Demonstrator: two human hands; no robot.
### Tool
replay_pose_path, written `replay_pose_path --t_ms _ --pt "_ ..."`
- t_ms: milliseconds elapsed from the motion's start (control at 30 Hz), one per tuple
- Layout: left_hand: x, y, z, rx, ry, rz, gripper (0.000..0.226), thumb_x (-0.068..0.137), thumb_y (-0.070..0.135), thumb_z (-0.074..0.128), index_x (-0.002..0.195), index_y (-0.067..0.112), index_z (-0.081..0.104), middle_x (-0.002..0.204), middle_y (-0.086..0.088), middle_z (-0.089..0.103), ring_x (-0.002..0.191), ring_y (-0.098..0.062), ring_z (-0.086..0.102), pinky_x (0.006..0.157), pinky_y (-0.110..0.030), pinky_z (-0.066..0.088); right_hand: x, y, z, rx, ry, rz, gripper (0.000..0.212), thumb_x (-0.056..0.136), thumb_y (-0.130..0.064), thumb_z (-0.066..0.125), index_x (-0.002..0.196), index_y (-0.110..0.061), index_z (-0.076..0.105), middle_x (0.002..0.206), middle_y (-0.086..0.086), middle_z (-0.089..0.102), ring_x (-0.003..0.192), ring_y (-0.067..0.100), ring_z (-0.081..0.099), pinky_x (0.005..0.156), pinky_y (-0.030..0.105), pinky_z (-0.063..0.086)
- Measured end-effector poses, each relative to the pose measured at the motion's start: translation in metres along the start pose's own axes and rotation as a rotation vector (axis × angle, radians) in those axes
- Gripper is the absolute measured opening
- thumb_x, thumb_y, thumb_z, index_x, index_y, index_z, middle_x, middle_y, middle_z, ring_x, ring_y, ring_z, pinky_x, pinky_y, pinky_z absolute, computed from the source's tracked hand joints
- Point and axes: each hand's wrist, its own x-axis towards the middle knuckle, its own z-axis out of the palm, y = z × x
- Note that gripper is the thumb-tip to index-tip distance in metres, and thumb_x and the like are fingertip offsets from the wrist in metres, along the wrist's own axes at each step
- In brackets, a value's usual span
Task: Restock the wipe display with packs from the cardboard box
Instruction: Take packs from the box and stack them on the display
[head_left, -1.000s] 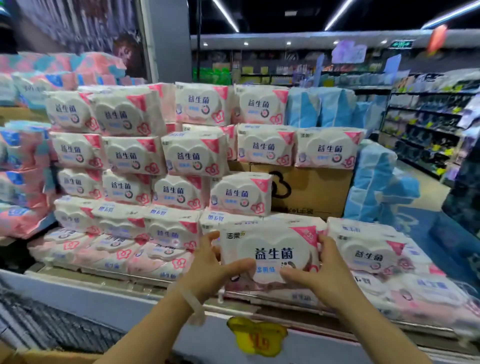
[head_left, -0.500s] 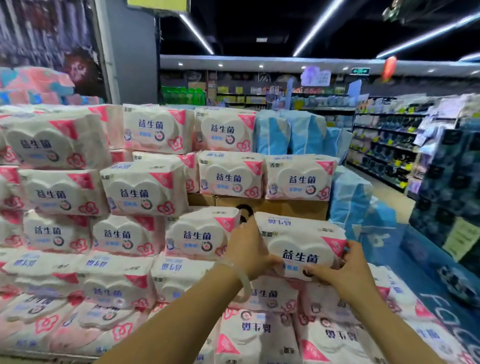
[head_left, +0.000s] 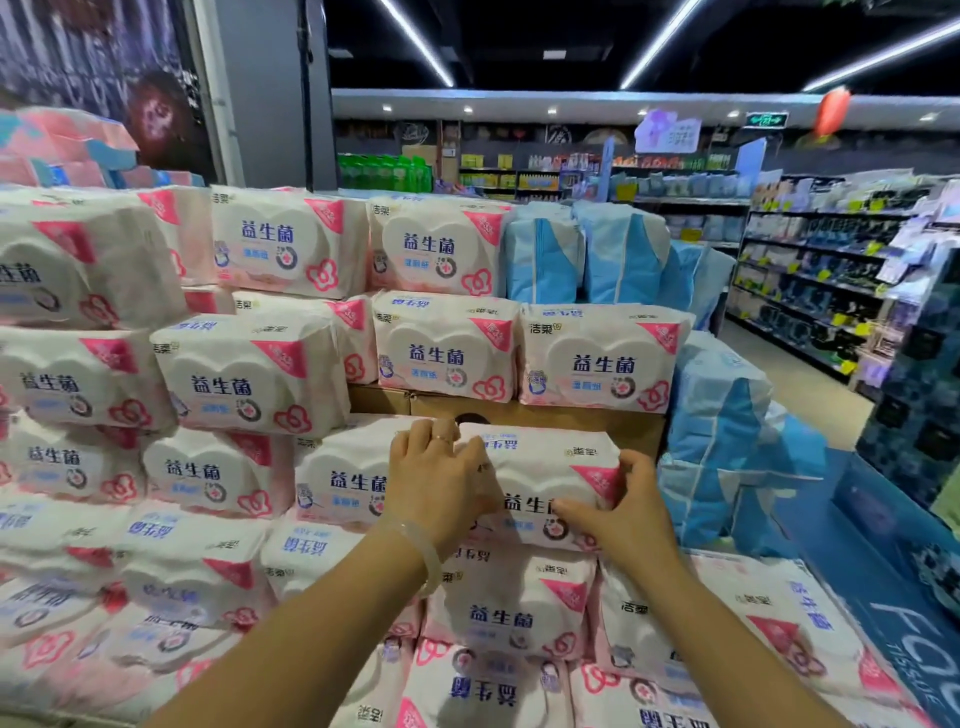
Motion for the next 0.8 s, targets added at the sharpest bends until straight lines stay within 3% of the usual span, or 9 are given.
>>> replay_pose_path --t_ms 100,233,333,400,467,533,667,800 --pt "0.000 -0.002 0.000 -0.027 -0.030 -0.028 0.059 0.084 0.057 0.053 0.135 0.030 0.040 0.157 -0.005 0.016 0.145 -0.027 0.008 0.118 -0.045 0.001 0.001 -0.003 0.001 -0.032 -0.008 -0.017 0.072 0.071 -0.024 0.080 0.126 -0.014 0.035 0.108 -0.002 0.053 0.095 0.017 0.056 0.085 0.036 0.052" --pt "0.004 -0.003 0.003 -0.067 -0.156 -0.045 0.064 0.090 0.057 0.043 0.145 0.031 0.024 0.159 -0.003 0.014 0.148 -0.025 0.006 0.120 -0.047 -0.002 0.000 -0.002 0.001 -0.122 -0.053 -0.020 0.077 0.076 -0.031 0.075 0.134 -0.016 0.027 0.124 0.004 0.053 0.107 0.020 0.055 0.088 0.034 0.049" --pt "0.002 0.001 0.003 -0.045 -0.148 -0.069 0.070 0.091 0.058 0.040 0.149 0.028 0.014 0.161 -0.004 0.002 0.148 -0.026 -0.005 0.118 -0.048 -0.004 -0.006 -0.004 -0.006 -0.179 -0.136 0.001 0.104 0.070 -0.031 0.079 0.145 -0.020 0.008 0.142 0.010 0.038 0.128 0.026 0.042 0.105 0.041 0.040" --pt "-0.004 0.004 0.002 -0.076 -0.108 -0.095 0.074 0.091 0.056 0.043 0.150 0.027 0.010 0.161 -0.006 -0.005 0.148 -0.025 -0.010 0.119 -0.047 -0.003 -0.013 -0.007 -0.010 -0.337 -0.114 -0.055 0.116 0.069 -0.034 0.080 0.149 -0.023 -0.003 0.154 0.010 0.015 0.142 0.030 0.020 0.116 0.046 0.025" --pt "-0.012 0.007 0.001 -0.115 -0.071 -0.085 0.074 0.090 0.053 0.048 0.150 0.026 0.012 0.161 -0.008 -0.005 0.148 -0.025 -0.009 0.120 -0.045 -0.002 -0.023 -0.011 -0.011 -0.544 -0.050 -0.207 0.106 0.075 -0.038 0.074 0.150 -0.023 0.000 0.157 0.008 -0.002 0.146 0.028 0.002 0.119 0.044 0.013" --pt "-0.025 0.012 -0.001 -0.134 -0.065 -0.058 0.074 0.089 0.051 0.052 0.149 0.027 0.017 0.161 -0.008 -0.001 0.148 -0.026 -0.005 0.121 -0.043 -0.001 -0.035 -0.021 -0.008 -0.665 -0.056 -0.337 0.086 0.082 -0.039 0.067 0.148 -0.022 0.014 0.157 0.006 -0.003 0.146 0.026 -0.004 0.121 0.042 0.009" --pt "-0.062 0.009 -0.002 -0.198 0.000 0.028 0.070 0.086 0.040 0.062 0.146 0.019 0.032 0.160 -0.009 0.012 0.148 -0.027 0.006 0.121 -0.046 0.007 -0.059 -0.041 0.020 -0.712 -0.254 -0.518 0.061 0.088 -0.035 0.060 0.141 -0.020 0.034 0.156 0.004 0.012 0.145 0.024 0.005 0.119 0.038 0.012" --pt "-0.117 -0.025 0.009 -0.080 -0.187 -0.114 0.071 0.092 0.039 0.051 0.150 0.017 0.017 0.161 -0.004 0.003 0.149 -0.020 -0.001 0.120 -0.042 0.002 -0.091 -0.040 0.073 -0.747 -0.493 -0.650 0.061 0.088 -0.026 0.061 0.142 -0.019 0.033 0.154 0.009 0.018 0.143 0.026 0.014 0.116 0.038 0.019"
